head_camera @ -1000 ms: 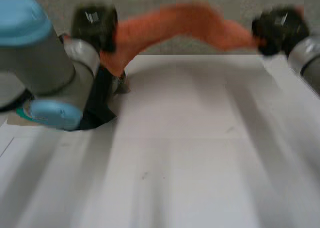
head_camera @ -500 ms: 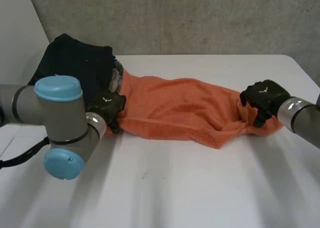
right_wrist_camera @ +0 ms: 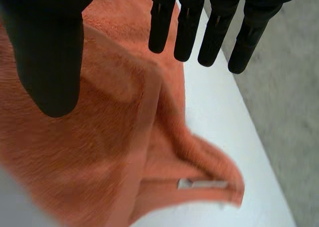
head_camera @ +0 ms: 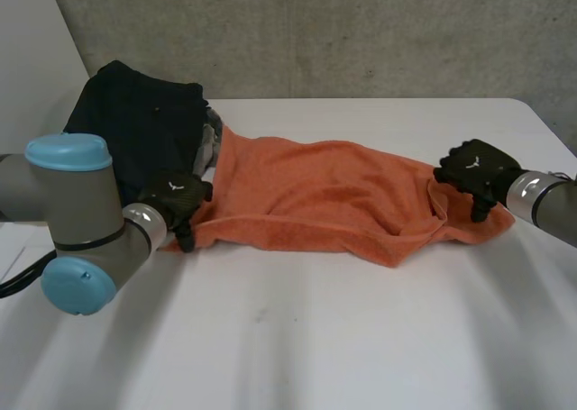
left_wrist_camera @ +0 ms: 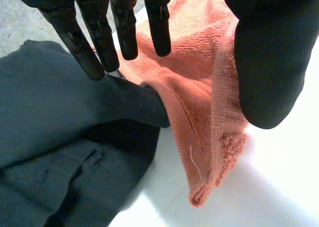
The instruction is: Fold the laundry.
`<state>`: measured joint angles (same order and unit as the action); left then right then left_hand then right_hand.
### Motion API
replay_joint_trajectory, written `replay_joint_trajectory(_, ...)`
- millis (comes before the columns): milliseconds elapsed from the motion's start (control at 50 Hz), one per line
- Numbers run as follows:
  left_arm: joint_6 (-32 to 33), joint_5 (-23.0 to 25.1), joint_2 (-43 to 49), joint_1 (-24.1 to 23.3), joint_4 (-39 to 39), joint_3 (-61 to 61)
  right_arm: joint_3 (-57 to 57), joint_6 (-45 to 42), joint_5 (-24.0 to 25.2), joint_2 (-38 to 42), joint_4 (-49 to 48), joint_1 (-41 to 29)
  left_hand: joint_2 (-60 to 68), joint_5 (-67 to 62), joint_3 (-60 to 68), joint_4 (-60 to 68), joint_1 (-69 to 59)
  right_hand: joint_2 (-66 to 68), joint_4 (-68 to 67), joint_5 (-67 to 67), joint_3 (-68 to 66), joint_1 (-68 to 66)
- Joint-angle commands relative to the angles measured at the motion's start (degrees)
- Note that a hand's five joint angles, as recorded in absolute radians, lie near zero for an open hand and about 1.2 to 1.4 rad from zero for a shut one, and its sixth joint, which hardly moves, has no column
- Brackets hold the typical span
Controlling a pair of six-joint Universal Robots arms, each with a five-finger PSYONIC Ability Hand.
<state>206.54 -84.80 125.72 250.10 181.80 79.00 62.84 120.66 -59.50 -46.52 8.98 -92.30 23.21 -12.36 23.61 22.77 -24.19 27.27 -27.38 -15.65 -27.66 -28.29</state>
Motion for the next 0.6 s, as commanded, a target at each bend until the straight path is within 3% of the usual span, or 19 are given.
replay_joint_trajectory(20,0.8,-0.2,3.5,-0.3,-0.4,-3.4,-9.0,-5.6,4.5,6.3,0.2,-0.8,0.1,-1.0,-0.3,0.6,0.9,-0.6,0.7,-1.0,1.0,1.6)
replay_joint_trajectory(120,0.8,-0.8,4.6,-0.4,-2.1,-4.6,-15.1,-6.1,5.8,11.2,1.4,-1.8,4.1,-5.0,3.7,4.6,-3.2,-0.3,0.4,-1.3,0.7,1.3)
replay_joint_trajectory(180,0.6,-1.0,4.9,-0.7,-3.2,-5.0,-18.6,-6.5,5.8,14.4,2.6,-2.3,17.9,-18.8,17.5,18.3,-16.9,4.4,-4.3,-6.0,-4.0,-3.4)
replay_joint_trajectory(240,0.1,-0.9,4.8,-1.1,-3.4,-5.0,-21.4,-6.8,5.3,17.1,3.1,-2.5,37.2,-38.1,36.8,37.7,-36.3,14.3,-14.2,-16.0,-13.9,-13.3)
replay_joint_trajectory(280,-0.6,-1.1,4.6,-1.5,-3.6,-5.3,-22.8,-7.1,4.3,18.0,3.5,-3.0,56.7,-57.6,56.3,57.1,-55.7,38.1,-38.0,-39.8,-37.7,-37.1)
replay_joint_trajectory(300,-0.8,-1.2,4.6,-1.5,-3.6,-5.4,-23.2,-7.3,3.7,18.0,3.7,-3.1,56.8,-57.6,56.4,57.2,-55.8,52.6,-52.5,-54.2,-52.2,-51.6)
replay_joint_trajectory(420,-1.8,-2.6,1.1,-2.2,-6.4,-4.4,-19.3,-2.5,-3.9,9.5,7.0,-0.8,56.8,-57.6,56.4,57.2,-55.8,52.7,-52.6,-54.4,-52.3,-51.7)
replay_joint_trajectory(520,-1.3,-3.7,-4.2,-1.4,-9.3,-1.6,-10.9,3.5,-2.2,1.5,11.3,2.6,56.8,-57.6,56.4,57.2,-55.8,52.7,-52.6,-54.4,-52.3,-51.7)
replay_joint_trajectory(600,1.5,-3.9,-9.6,-0.4,-12.8,2.3,-3.7,-0.3,-2.0,-4.4,19.7,6.9,56.8,-57.6,56.4,57.2,-55.8,52.7,-52.6,-54.4,-52.3,-51.7)
